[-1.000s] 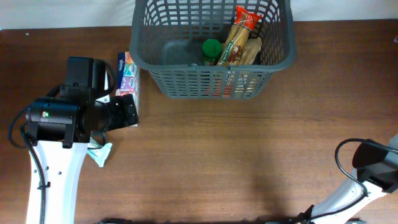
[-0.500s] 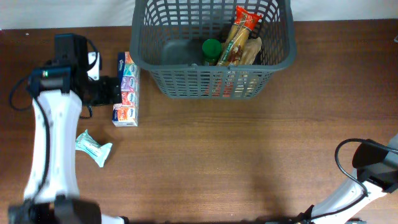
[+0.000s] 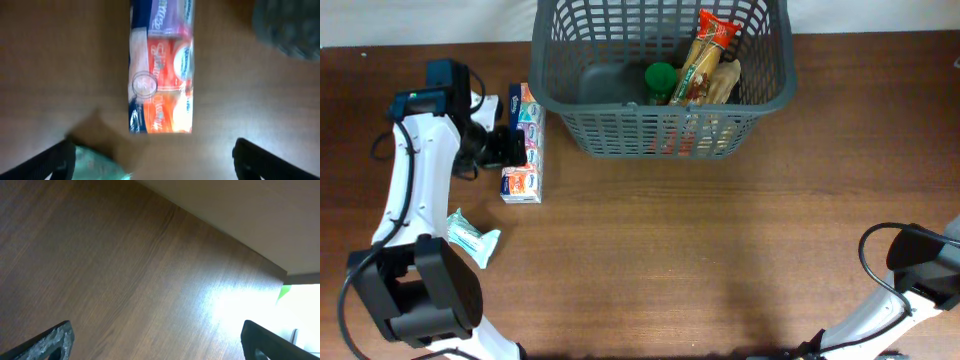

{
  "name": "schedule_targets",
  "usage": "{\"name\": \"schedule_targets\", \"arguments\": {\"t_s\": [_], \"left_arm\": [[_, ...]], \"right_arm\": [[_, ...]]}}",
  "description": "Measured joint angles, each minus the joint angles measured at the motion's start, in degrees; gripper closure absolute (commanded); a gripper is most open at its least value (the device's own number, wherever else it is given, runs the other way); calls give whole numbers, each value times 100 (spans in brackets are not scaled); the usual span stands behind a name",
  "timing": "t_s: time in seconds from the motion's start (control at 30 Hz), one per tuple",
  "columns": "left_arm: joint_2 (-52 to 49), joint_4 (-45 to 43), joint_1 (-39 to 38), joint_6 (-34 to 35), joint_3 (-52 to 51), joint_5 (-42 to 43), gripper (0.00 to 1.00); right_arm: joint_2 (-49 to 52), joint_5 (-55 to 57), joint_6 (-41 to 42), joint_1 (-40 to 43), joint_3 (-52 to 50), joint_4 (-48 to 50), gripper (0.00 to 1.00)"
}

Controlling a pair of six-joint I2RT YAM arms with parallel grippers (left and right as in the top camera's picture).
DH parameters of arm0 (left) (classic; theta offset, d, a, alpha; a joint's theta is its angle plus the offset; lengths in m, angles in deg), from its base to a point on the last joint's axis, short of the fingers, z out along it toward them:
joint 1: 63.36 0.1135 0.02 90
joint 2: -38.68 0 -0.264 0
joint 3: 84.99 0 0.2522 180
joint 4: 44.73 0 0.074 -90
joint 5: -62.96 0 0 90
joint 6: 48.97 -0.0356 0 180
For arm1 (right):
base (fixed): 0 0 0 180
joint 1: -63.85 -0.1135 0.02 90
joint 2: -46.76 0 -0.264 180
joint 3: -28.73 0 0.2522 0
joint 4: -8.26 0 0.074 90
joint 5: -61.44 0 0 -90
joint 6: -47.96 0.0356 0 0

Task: Pack container
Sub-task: 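Move the left gripper onto the tissue packs and grasp them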

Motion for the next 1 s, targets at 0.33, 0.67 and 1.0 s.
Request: {"name": "schedule_targets", "arguments": {"t_s": [0.33,0.67,1.0], "left_arm": [[-428,-551,0,-127,0,-160,3],[-968,-925,-11,-129,0,-238,1],[-970,-1567,-494,-127,0,-260,0]], "right_arm": [[0,0,2,0,0,0,1],[0,0,2,0,0,0,1],[0,0,2,0,0,0,1]]}}
